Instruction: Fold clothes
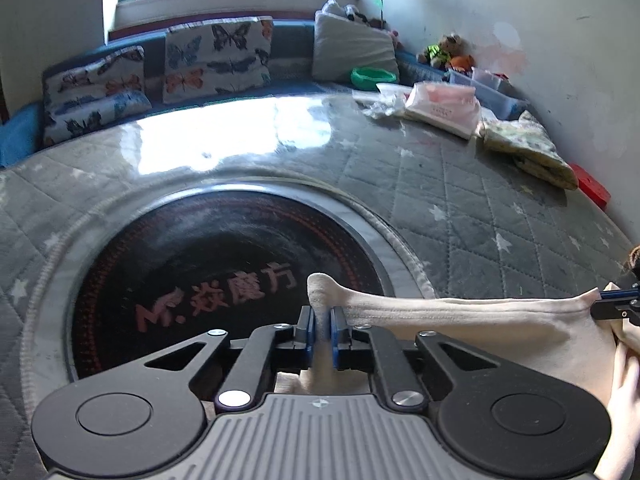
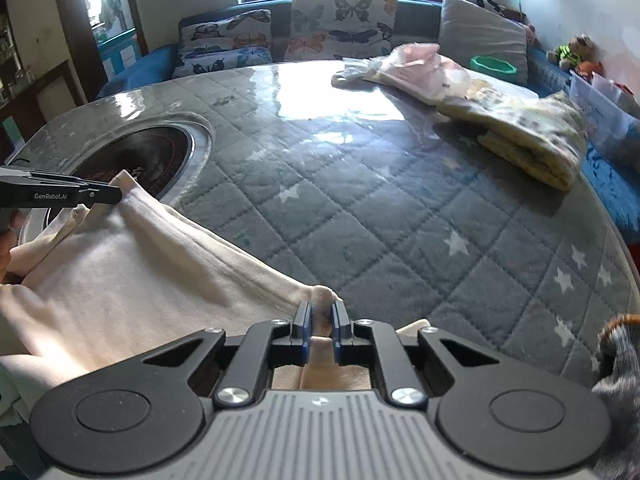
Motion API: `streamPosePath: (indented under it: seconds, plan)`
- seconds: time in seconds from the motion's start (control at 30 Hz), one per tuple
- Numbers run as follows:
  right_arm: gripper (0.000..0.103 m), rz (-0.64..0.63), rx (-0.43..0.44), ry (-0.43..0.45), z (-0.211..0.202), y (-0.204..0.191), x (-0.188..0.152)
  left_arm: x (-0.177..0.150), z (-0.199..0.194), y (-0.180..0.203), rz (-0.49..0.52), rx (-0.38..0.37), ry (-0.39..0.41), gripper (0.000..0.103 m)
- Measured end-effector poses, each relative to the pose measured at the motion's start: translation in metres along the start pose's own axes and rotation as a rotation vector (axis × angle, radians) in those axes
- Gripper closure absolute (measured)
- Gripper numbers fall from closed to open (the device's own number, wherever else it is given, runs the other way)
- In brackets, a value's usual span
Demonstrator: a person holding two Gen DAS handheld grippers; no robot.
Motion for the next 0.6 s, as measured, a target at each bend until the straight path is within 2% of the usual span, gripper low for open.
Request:
streamPosePath:
  seconds: [0.23,0.6]
  plan:
    - [0.096,-0.061,0.041,0.034,0.019,-0.030,0.027,0.009,-0.032,-0.033,-0.050,0.088,0.089,0.095]
    - [0.097,-0.193,0.154,0.113,0.080,-0.115,0.087,0.015,-0.064,-0.123,-0.137,0.286,0.115,0.095]
Point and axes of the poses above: each gripper's, at about its wrist camera, not at the fingertips, and z roughly the way its jaws point, y to its right, x to its top, the point moved 5 cm from there along z, roughly the way its jaws point, and after that the axes turned 15 degrees about y, right-handed, at the moved point
